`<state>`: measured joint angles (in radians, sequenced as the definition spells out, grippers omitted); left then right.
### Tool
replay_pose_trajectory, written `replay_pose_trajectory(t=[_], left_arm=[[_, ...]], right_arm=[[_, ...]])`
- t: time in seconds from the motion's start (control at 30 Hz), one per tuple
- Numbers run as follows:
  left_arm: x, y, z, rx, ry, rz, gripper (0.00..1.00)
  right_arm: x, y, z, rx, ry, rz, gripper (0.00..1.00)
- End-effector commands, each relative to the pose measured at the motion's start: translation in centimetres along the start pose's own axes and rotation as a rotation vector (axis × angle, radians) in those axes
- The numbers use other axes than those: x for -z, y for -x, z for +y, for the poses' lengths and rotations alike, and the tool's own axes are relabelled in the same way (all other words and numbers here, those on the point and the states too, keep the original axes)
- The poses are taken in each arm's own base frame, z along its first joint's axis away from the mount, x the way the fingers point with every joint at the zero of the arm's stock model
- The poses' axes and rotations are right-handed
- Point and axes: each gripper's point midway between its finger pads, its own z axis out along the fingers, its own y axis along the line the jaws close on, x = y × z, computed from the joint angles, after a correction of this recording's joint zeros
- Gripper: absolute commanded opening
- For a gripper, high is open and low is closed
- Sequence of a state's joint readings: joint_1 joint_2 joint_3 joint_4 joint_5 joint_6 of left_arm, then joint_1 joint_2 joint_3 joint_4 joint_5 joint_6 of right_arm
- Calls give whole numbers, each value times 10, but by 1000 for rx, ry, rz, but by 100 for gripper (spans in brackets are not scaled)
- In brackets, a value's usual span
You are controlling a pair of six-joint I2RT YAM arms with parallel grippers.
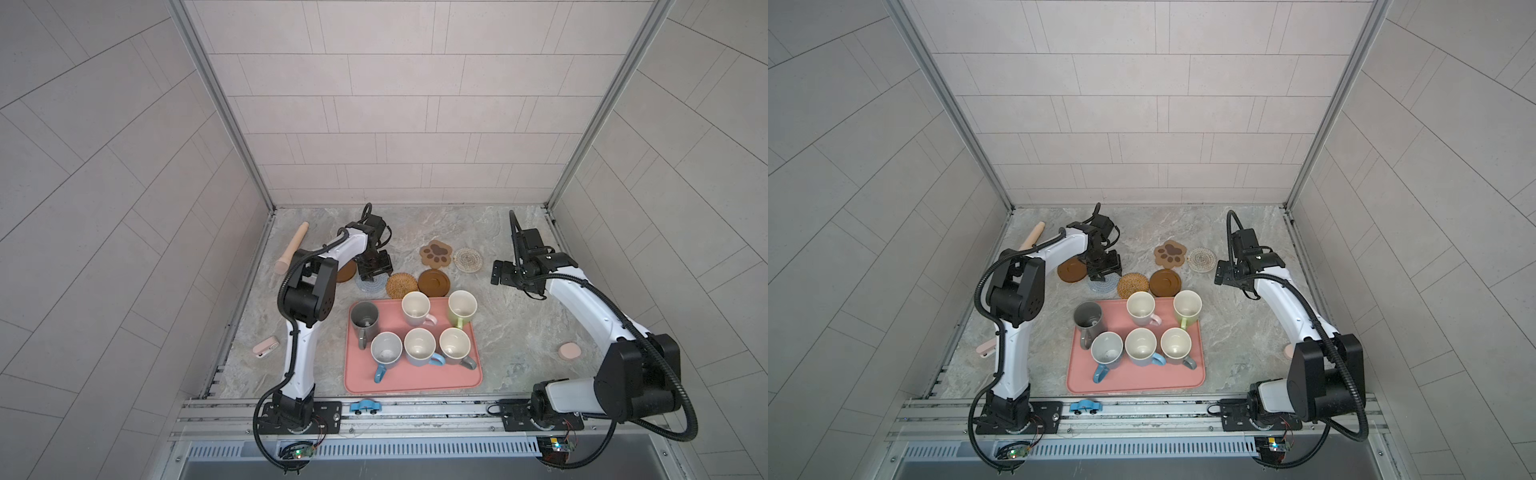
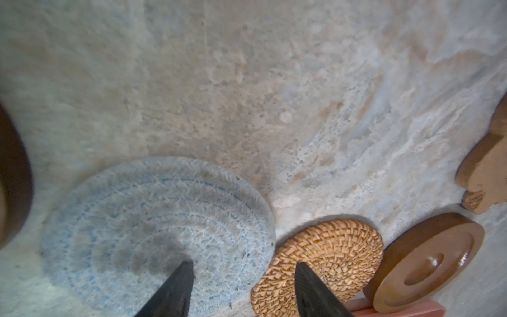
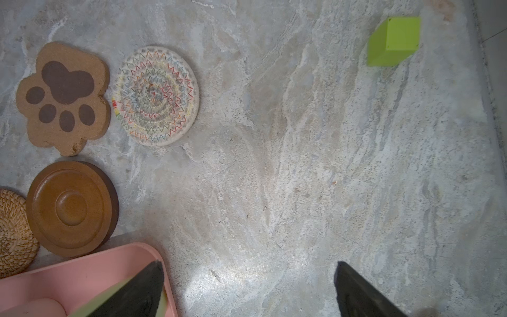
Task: Place cups on coasters
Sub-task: Move the coaster to the top-center of the table.
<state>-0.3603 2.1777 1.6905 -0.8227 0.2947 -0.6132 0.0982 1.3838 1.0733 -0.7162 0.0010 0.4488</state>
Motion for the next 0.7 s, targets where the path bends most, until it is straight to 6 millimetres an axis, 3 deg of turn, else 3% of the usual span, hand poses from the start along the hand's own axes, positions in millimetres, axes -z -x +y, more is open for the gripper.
replay_pose_trajectory(t=[0.0,0.23,0.67], left_arm=[[-18,4,-1,14,6,17,66],[-18,20,-15,5,-20,-8,66],[-18,35,-10,15,-9,-29,66]], right_arm=[[0,1,-1,16,-22,19,99],[-5,11,5,-2,-10,7,99],[-7,15,8,-22,-2,12,99]])
